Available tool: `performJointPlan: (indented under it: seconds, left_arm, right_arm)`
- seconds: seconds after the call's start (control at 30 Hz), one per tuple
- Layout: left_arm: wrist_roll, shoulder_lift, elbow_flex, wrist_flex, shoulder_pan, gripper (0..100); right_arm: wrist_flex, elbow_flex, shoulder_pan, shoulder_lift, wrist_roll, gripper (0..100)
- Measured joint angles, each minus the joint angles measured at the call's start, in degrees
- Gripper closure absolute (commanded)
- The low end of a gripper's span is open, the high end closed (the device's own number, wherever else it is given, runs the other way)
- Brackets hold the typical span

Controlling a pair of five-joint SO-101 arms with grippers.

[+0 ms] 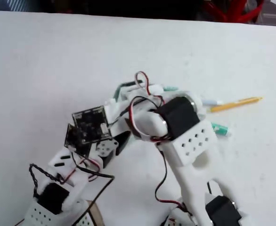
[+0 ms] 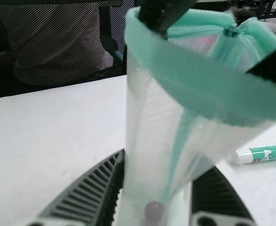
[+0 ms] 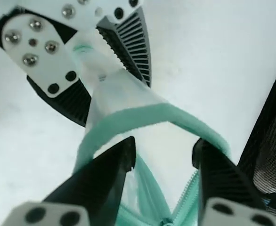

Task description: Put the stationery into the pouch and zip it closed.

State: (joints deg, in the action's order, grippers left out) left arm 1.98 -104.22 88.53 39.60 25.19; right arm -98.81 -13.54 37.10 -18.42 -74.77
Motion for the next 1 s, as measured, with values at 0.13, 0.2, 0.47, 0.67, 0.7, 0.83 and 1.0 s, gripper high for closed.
performJointPlan:
  seconds: [0.13, 0.2, 0.47, 0.67, 0.7, 0.83, 1.0]
  left_arm:
    - [0.0, -0.6, -0.2, -0.6, 0.0, 86]
    - [0.0, 0.3, -0.1, -0.1, 0.4, 87]
    - [0.0, 0.2, -0.2, -0.2, 0.2, 91]
    - [-1.8, 0.2, -0.2, -0.2, 0.4, 91]
    - [-1.9, 0.2, -0.2, -0.2, 0.4, 91]
    - [-2.4, 0.2, -0.2, -0.2, 0.4, 91]
    - [-2.4, 0.2, -0.2, -0.5, 0.4, 91]
  right_arm:
    - [0.0, -2.8, -0.3, -2.9, 4.6, 69.7]
    - [0.4, -6.5, -1.5, -5.4, 7.1, 69.7]
    - [1.3, -14.2, -9.8, -9.9, 18.3, 69.7]
    - [5.5, -12.0, -20.7, -10.0, 29.5, 69.7]
    - [5.6, -10.3, -23.3, -9.8, 31.0, 69.7]
    - [5.9, 1.2, -34.3, -7.9, 30.9, 69.7]
    - [9.6, 20.7, -45.3, -4.9, 14.1, 69.7]
